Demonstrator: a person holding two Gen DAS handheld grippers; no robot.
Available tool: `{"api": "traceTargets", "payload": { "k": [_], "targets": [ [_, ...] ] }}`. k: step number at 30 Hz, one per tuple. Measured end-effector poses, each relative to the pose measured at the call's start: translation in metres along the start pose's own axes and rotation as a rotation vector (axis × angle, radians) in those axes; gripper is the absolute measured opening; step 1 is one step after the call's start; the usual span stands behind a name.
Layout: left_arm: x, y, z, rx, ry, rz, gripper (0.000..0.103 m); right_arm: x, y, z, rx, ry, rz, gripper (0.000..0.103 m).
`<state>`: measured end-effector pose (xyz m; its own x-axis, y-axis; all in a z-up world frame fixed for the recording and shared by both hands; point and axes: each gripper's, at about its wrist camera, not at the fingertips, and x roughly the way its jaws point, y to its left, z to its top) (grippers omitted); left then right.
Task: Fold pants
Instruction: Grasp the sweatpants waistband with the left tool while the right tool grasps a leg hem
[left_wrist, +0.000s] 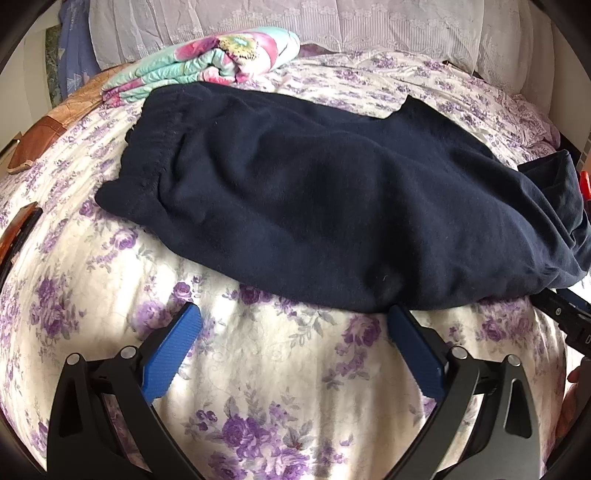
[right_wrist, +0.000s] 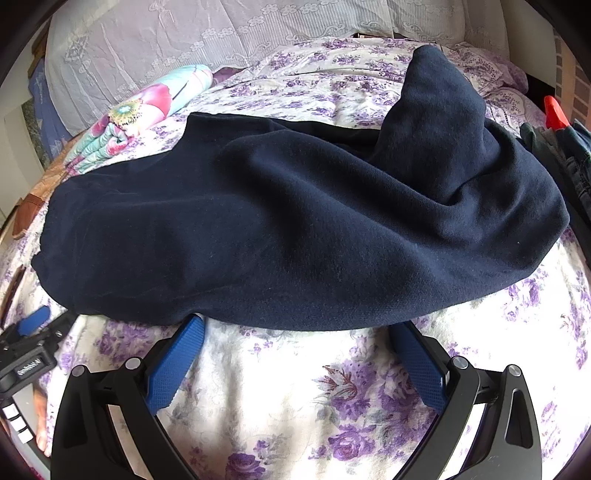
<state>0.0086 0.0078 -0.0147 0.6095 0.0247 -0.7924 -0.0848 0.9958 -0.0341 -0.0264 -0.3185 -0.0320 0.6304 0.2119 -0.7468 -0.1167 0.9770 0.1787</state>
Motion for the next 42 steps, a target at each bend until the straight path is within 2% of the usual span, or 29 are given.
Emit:
{"api": "traceTargets", "payload": {
  "k": [3, 8, 10, 12, 15, 19, 23, 25, 27, 28, 30, 31, 33, 35, 39, 42],
  "targets": [
    [0.002, 0.007, -0.002, -0.006, 0.007, -0.045, 0.099, -0.004, -0.013, -0.001, 0.053, -0.022, 0.074, 0.1],
    [-0.002, 0.007, -0.008, 0.028, 0.014, -0.082, 0.099, -0.013, -0.046, -0.007, 0.211, -0.088, 0.289, 0.1],
    [-0.003, 0.009, -0.005, 0.05, 0.043, -0.115, 0.099, -0.014, -0.052, -0.007, 0.246, -0.1, 0.325, 0.1],
    [-0.001, 0.017, 0.003, 0.048, 0.071, -0.182, 0.098, -0.014, -0.048, -0.007, 0.234, -0.097, 0.31, 0.1],
    [0.01, 0.04, 0.023, -0.06, 0.07, -0.321, 0.098, -0.013, -0.044, -0.007, 0.221, -0.09, 0.295, 0.1],
    [0.031, 0.074, 0.049, -0.268, 0.056, -0.484, 0.098, -0.009, -0.045, -0.007, 0.233, -0.095, 0.309, 0.1],
    [0.037, 0.085, 0.058, -0.378, 0.025, -0.564, 0.098, -0.012, -0.048, -0.007, 0.238, -0.098, 0.314, 0.1],
    [0.033, 0.091, 0.051, -0.422, -0.028, -0.592, 0.088, -0.013, -0.05, -0.007, 0.249, -0.107, 0.329, 0.1],
    [0.034, 0.1, 0.04, -0.46, -0.046, -0.58, 0.059, -0.015, -0.054, -0.008, 0.266, -0.121, 0.345, 0.1],
    [0.035, 0.107, 0.035, -0.487, -0.047, -0.583, 0.052, -0.015, -0.056, -0.008, 0.278, -0.131, 0.355, 0.1],
    [0.041, 0.121, 0.028, -0.546, -0.037, -0.601, 0.024, -0.015, -0.058, -0.008, 0.288, -0.138, 0.362, 0.1],
    [0.045, 0.127, 0.027, -0.567, -0.024, -0.608, 0.02, -0.015, -0.058, -0.007, 0.29, -0.139, 0.364, 0.1],
    [0.047, 0.131, 0.026, -0.58, -0.025, -0.628, 0.018, -0.016, -0.06, -0.007, 0.301, -0.15, 0.379, 0.1],
    [0.045, 0.126, 0.029, -0.562, -0.032, -0.606, 0.015, -0.019, -0.066, -0.008, 0.332, -0.166, 0.41, 0.099],
    [0.035, 0.125, 0.027, -0.525, -0.084, -0.599, 0.011, -0.027, -0.085, -0.008, 0.423, -0.171, 0.439, 0.091],
    [0.03, 0.13, 0.025, -0.524, -0.107, -0.621, 0.011, -0.029, -0.102, -0.002, 0.493, -0.171, 0.446, 0.09]
  ]
}}
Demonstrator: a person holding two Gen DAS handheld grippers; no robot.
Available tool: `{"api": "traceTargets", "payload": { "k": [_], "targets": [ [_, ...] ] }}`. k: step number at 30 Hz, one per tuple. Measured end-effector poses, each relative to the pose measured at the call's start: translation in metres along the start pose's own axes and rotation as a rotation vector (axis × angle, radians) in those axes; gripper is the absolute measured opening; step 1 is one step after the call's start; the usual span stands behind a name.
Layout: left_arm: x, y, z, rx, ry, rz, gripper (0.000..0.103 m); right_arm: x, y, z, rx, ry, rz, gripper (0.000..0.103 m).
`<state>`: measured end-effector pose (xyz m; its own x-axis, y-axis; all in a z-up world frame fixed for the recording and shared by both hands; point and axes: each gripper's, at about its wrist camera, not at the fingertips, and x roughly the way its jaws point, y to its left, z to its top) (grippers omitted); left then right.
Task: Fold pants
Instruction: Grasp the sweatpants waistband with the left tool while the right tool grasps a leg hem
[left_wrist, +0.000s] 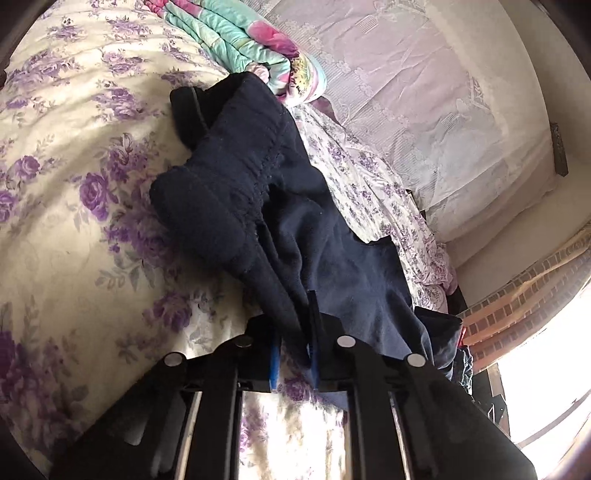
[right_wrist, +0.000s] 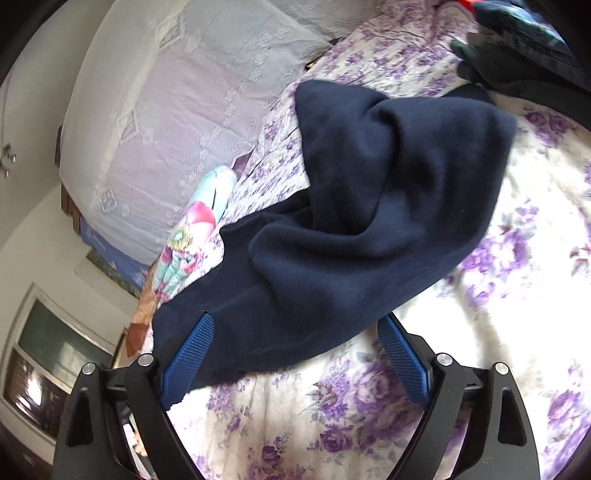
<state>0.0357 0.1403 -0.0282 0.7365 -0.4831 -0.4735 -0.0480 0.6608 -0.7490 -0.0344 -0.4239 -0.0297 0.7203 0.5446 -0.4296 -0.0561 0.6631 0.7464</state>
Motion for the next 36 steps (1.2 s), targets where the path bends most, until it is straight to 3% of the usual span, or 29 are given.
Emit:
{"api": "traceTargets", "payload": {
  "k": [5, 9, 11, 13, 15, 17, 22, 26, 28, 34, 36],
  "targets": [
    [0.001, -0.007, 0.007, 0.026, -0.006, -0.007, 0.011, 0.013, -0.028, 0.038, 0.131, 0.018, -0.04, 0.09],
    [0.015, -0.007, 0.012, 0.029, 0.019, 0.03, 0.011, 0.042, -0.03, 0.072, 0.129, 0.023, -0.06, 0.087],
    [0.027, 0.001, 0.015, -0.009, 0.049, 0.049, 0.015, 0.056, -0.033, 0.08, 0.12, 0.028, -0.065, 0.079],
    [0.036, 0.013, 0.019, -0.079, 0.066, 0.025, 0.017, 0.062, -0.033, 0.08, 0.069, 0.01, -0.074, 0.055],
    [0.041, 0.015, 0.025, -0.115, 0.066, 0.007, 0.017, 0.06, -0.037, 0.077, 0.05, 0.003, -0.085, 0.042],
    [0.048, 0.012, 0.029, -0.107, 0.064, 0.024, 0.018, 0.057, -0.039, 0.076, 0.051, 0.008, -0.064, 0.038],
    [0.053, 0.006, 0.031, -0.067, 0.037, 0.057, 0.018, 0.052, -0.03, 0.07, -0.02, -0.02, -0.111, 0.032],
    [0.035, 0.009, 0.024, -0.031, 0.006, 0.022, 0.013, 0.038, -0.014, 0.061, -0.121, -0.07, -0.138, 0.026],
    [0.019, 0.005, 0.018, 0.023, -0.032, 0.042, 0.011, 0.029, -0.011, 0.056, -0.139, -0.082, -0.135, 0.026],
    [-0.044, -0.007, 0.004, 0.125, -0.124, 0.018, 0.008, -0.006, -0.032, 0.038, -0.038, -0.061, -0.05, 0.025],
    [-0.062, -0.012, 0.004, 0.124, -0.139, -0.002, 0.008, -0.019, -0.027, 0.03, -0.061, -0.077, -0.041, 0.012]
  ]
}}
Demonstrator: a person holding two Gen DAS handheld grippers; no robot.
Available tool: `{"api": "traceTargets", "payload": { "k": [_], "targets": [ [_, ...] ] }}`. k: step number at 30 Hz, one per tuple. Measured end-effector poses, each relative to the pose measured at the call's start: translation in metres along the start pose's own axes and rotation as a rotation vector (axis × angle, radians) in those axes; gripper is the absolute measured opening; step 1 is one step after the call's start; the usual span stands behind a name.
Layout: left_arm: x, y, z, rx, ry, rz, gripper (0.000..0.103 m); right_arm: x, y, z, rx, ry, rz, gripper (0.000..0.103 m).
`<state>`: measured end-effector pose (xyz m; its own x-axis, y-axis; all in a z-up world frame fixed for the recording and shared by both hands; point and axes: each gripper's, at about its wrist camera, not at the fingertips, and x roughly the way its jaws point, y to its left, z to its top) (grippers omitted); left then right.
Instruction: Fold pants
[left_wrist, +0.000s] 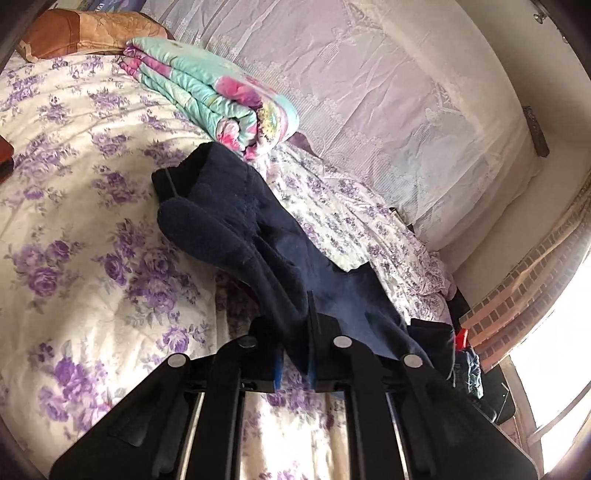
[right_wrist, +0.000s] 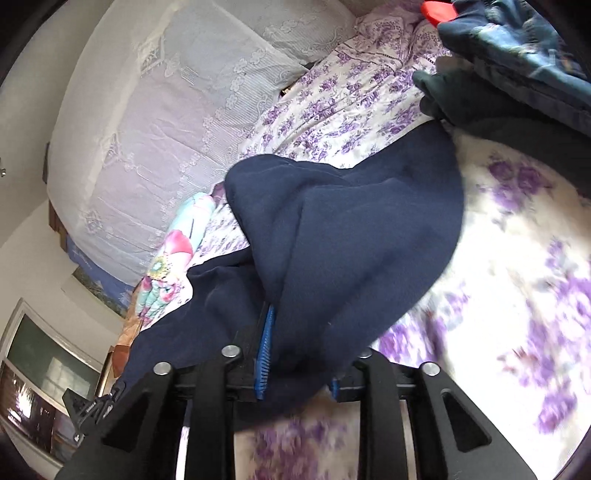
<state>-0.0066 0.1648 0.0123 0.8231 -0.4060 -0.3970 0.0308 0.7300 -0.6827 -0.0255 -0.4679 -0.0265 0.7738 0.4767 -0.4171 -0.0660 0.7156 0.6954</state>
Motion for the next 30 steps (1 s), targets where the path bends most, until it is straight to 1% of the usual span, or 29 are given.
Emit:
{"api": "traceTargets", "payload": {
  "k": [3, 4, 5, 8, 9, 11, 14, 17, 19, 21, 22, 24, 25, 26, 27, 28, 29, 30],
  "targets": [
    [-0.028, -0.013, 0.004, 0.013, -0.031, -0.042, 0.008, -0.032, 0.023, -0.005, -0.085, -0.032, 0.031, 0.009],
    [-0.043, -0.021, 0.006, 0.042, -0.05, -0.053, 0.008, -0.046, 0.034, -0.005, -0.127, -0.053, 0.039, 0.006],
    [-0.044, -0.038, 0.006, 0.063, -0.059, -0.055, 0.008, -0.058, 0.04, -0.004, -0.153, -0.07, 0.042, 0.006],
    [-0.072, -0.068, 0.008, 0.132, -0.095, -0.081, 0.008, -0.093, 0.055, 0.004, -0.179, -0.121, 0.09, 0.006],
    [-0.08, -0.075, 0.009, 0.16, -0.109, -0.078, 0.008, -0.103, 0.06, 0.008, -0.189, -0.142, 0.107, 0.006],
    [-0.085, -0.094, 0.016, 0.211, -0.127, -0.063, 0.008, -0.113, 0.065, 0.018, -0.206, -0.167, 0.123, 0.005],
    [-0.076, -0.103, 0.034, 0.244, -0.131, -0.041, 0.008, -0.108, 0.063, 0.035, -0.197, -0.185, 0.141, 0.005],
    [-0.052, -0.105, 0.053, 0.249, -0.125, -0.007, 0.008, -0.083, 0.069, 0.059, -0.204, -0.179, 0.15, 0.005],
    [-0.027, -0.107, 0.073, 0.257, -0.123, 0.023, 0.008, -0.056, 0.083, 0.083, -0.238, -0.164, 0.139, 0.005],
    [0.0, -0.109, 0.096, 0.249, -0.12, 0.044, 0.008, -0.019, 0.099, 0.114, -0.249, -0.138, 0.124, 0.005],
    [0.02, -0.11, 0.116, 0.232, -0.132, 0.067, 0.008, 0.011, 0.111, 0.138, -0.255, -0.117, 0.103, 0.005],
    [0.053, -0.112, 0.146, 0.202, -0.142, 0.12, 0.008, 0.059, 0.129, 0.17, -0.267, -0.109, 0.038, 0.004],
    [0.078, -0.11, 0.165, 0.175, -0.136, 0.16, 0.008, 0.09, 0.14, 0.191, -0.289, -0.087, -0.009, 0.005],
    [0.096, -0.105, 0.177, 0.145, -0.122, 0.199, 0.008, 0.114, 0.145, 0.204, -0.307, -0.06, -0.037, 0.005],
    [0.114, -0.097, 0.186, 0.097, -0.089, 0.241, 0.01, 0.134, 0.147, 0.216, -0.309, -0.033, -0.061, 0.008],
    [0.128, -0.083, 0.189, 0.033, -0.044, 0.271, 0.014, 0.138, 0.145, 0.217, -0.285, -0.03, -0.072, 0.012],
    [0.135, -0.067, 0.186, -0.036, -0.001, 0.277, 0.026, 0.136, 0.14, 0.215, -0.247, -0.036, -0.055, 0.018],
    [0.135, -0.056, 0.18, -0.075, 0.015, 0.256, 0.044, 0.127, 0.131, 0.208, -0.212, -0.061, -0.008, 0.042]
  ]
}}
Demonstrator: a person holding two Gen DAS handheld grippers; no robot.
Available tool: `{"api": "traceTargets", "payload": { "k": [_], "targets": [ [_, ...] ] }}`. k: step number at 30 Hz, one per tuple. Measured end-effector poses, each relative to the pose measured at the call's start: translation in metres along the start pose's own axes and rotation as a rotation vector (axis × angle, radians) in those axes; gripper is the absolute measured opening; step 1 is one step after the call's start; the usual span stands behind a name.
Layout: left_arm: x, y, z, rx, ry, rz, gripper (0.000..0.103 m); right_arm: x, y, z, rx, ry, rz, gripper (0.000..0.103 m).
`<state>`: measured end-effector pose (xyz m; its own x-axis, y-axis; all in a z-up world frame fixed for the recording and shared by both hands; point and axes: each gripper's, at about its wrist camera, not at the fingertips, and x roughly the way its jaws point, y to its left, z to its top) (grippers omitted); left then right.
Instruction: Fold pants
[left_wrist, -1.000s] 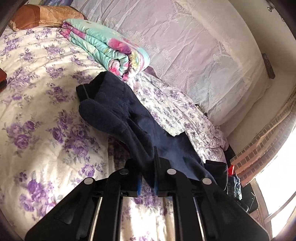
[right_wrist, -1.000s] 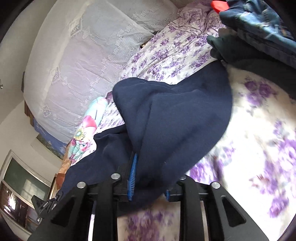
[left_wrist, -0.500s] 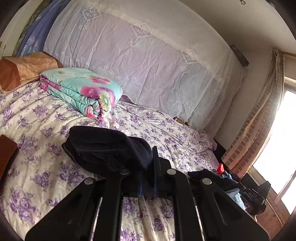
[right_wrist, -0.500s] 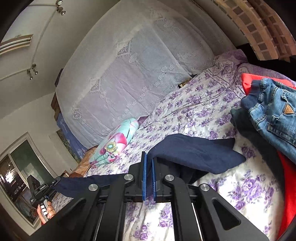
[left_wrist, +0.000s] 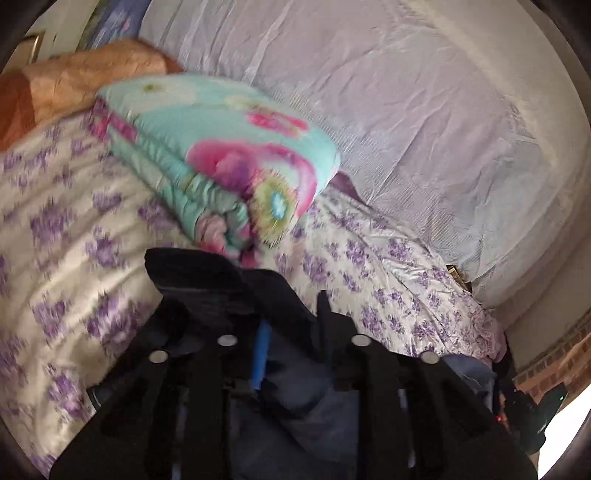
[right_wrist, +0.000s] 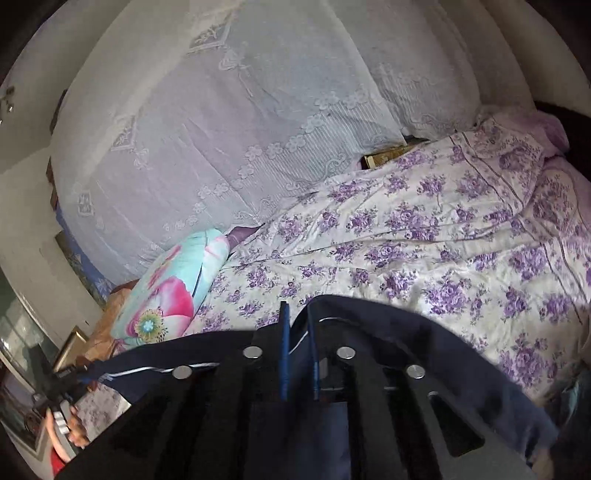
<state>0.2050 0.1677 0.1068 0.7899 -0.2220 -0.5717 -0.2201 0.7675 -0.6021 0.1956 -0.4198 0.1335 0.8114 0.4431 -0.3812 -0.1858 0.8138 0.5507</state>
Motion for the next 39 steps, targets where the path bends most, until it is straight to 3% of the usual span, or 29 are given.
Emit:
{"api": "traceTargets", "payload": {
  "k": [1, 2, 3, 8, 13, 18, 22, 23, 25, 27, 28, 30, 35, 37, 39],
  "targets": [
    [-0.003, 0.017, -0.013, -0.033, 0.003, -0.051, 0.056, -0.014, -0.007, -0.014, 0.023, -0.039, 0.022, 0.065],
    [-0.009, 0.032, -0.026, -0.04, -0.001, -0.072, 0.076, -0.027, -0.013, -0.029, 0.011, -0.054, 0.01, 0.069],
    [-0.016, 0.041, -0.036, -0.038, -0.006, -0.066, 0.08, -0.039, -0.018, -0.043, -0.023, -0.043, -0.006, 0.069],
    [-0.063, 0.102, -0.089, -0.031, 0.03, -0.105, 0.08, -0.105, -0.054, -0.136, -0.096, -0.012, -0.085, 0.069],
    [-0.08, 0.127, -0.132, -0.038, 0.107, -0.112, 0.078, -0.128, -0.083, -0.205, 0.014, 0.064, -0.054, 0.069],
    [-0.054, 0.118, -0.134, -0.038, 0.129, -0.092, 0.078, -0.102, -0.103, -0.216, 0.144, 0.185, 0.0, 0.069],
    [-0.016, 0.106, -0.117, -0.003, 0.105, -0.054, 0.078, -0.094, -0.104, -0.215, 0.147, 0.207, 0.016, 0.067],
    [-0.009, 0.105, -0.113, -0.001, 0.092, -0.046, 0.076, -0.093, -0.105, -0.214, 0.151, 0.206, 0.018, 0.067],
    [-0.004, 0.104, -0.11, -0.007, 0.068, -0.012, 0.057, -0.094, -0.107, -0.213, 0.166, 0.198, 0.019, 0.061],
    [-0.005, 0.112, -0.112, -0.03, 0.061, -0.002, 0.022, -0.094, -0.113, -0.212, 0.196, 0.187, 0.022, 0.054],
    [-0.007, 0.119, -0.112, -0.065, 0.065, -0.031, 0.017, -0.094, -0.116, -0.21, 0.215, 0.183, 0.026, 0.049],
    [-0.013, 0.13, -0.113, -0.12, 0.07, -0.096, 0.015, -0.091, -0.121, -0.206, 0.249, 0.18, 0.045, 0.044],
    [-0.03, 0.12, -0.122, -0.083, 0.039, -0.093, 0.015, -0.083, -0.126, -0.197, 0.27, 0.152, 0.066, 0.037],
    [-0.04, 0.118, -0.121, -0.079, 0.036, -0.107, 0.015, -0.09, -0.124, -0.196, 0.268, 0.124, 0.084, 0.015],
    [-0.058, 0.114, -0.12, -0.074, 0.029, -0.125, 0.014, -0.105, -0.113, -0.195, 0.228, 0.085, 0.087, 0.013]
  ]
}}
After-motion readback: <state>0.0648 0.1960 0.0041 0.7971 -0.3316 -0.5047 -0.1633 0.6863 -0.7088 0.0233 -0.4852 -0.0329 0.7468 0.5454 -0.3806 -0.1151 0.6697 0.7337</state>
